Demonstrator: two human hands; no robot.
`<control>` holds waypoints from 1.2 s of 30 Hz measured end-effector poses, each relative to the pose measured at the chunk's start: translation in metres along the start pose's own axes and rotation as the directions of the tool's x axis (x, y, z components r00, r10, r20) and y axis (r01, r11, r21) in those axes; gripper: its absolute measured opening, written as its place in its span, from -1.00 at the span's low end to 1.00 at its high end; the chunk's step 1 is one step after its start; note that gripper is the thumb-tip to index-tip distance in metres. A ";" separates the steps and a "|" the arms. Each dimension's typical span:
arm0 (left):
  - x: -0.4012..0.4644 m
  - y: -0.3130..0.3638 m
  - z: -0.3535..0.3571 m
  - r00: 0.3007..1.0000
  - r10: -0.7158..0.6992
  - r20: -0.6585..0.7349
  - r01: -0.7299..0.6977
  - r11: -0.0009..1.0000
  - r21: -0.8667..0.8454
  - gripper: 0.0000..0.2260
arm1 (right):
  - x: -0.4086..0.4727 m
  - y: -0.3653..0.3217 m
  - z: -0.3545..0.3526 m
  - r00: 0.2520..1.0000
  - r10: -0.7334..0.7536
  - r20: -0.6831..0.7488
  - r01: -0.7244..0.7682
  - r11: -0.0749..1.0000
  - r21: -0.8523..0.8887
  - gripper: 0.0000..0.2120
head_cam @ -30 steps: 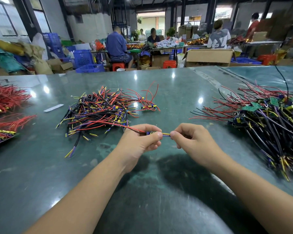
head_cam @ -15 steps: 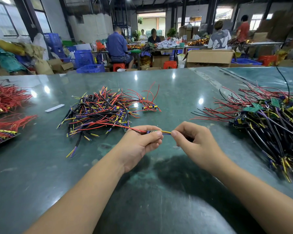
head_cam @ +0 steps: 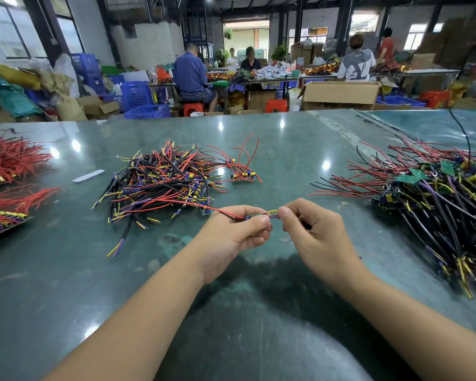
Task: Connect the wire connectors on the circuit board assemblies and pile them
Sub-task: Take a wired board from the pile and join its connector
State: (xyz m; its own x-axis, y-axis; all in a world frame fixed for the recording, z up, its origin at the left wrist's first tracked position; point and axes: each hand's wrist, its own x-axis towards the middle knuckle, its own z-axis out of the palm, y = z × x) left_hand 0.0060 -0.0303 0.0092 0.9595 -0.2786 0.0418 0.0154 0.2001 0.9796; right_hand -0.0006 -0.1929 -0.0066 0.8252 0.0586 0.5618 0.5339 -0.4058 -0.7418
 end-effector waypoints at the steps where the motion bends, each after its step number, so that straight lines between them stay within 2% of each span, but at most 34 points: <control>1: 0.000 0.000 0.001 1.000 0.014 0.000 -0.014 1.000 -0.009 -0.85 | 0.000 0.000 0.001 1.000 0.001 -0.016 -0.001 1.000 0.004 -0.77; 5: -0.001 0.002 0.003 0.998 0.057 0.001 -0.057 0.997 -0.044 -0.86 | 0.003 -0.002 0.000 0.999 -0.032 -0.041 0.032 0.999 0.013 -0.69; 9: -0.002 0.003 0.003 0.998 0.059 0.028 -0.056 0.995 -0.076 -0.88 | 0.001 -0.006 0.000 0.995 -0.074 -0.074 0.076 0.997 0.024 -0.81; 12: -0.002 0.002 0.004 0.997 0.075 0.034 -0.073 0.995 -0.070 -0.89 | 0.002 -0.006 -0.001 0.995 -0.081 -0.066 0.084 0.995 0.052 -0.80; 15: -0.001 0.001 0.004 0.995 0.099 0.017 -0.097 0.992 -0.080 -0.91 | 0.003 -0.006 -0.003 0.996 -0.081 -0.034 0.083 0.994 0.065 -0.74; 19: -0.001 0.001 0.003 0.995 0.098 -0.012 -0.098 0.990 -0.100 -0.76 | 0.003 -0.005 -0.007 0.993 -0.108 0.055 0.102 0.989 0.111 -0.76; 24: -0.001 0.002 0.001 0.987 0.158 0.024 -0.153 0.979 -0.134 -0.87 | 0.006 -0.002 -0.012 0.984 -0.088 0.152 0.062 0.984 0.168 -0.75; 28: 0.002 0.001 0.000 0.980 0.187 -0.061 -0.190 0.981 -0.046 -0.89 | 0.009 0.002 -0.013 0.974 -0.012 0.225 -0.003 0.998 0.067 -0.73; 31: 0.003 0.003 -0.006 0.969 0.208 -0.136 -0.195 0.976 0.102 -0.96 | 0.010 0.007 -0.017 0.967 0.034 0.253 -0.014 0.997 -0.082 -0.73; 34: 0.005 0.005 -0.011 0.958 0.214 -0.193 -0.172 0.962 0.214 -0.89 | 0.011 0.011 -0.022 0.954 0.077 0.288 0.000 0.966 -0.259 -0.77; 36: 0.005 0.004 -0.010 0.956 0.205 -0.210 -0.154 0.959 0.238 -0.88 | 0.012 0.012 -0.024 0.938 0.157 0.310 -0.037 0.932 -0.360 -0.70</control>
State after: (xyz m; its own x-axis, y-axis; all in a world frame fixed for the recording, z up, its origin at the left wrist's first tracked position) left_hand 0.0137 -0.0211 0.0108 0.9794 -0.0281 0.2001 -0.1999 0.0110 0.9798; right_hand 0.0116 -0.2192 0.0003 0.9146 0.2739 0.2973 0.4009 -0.7091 -0.5800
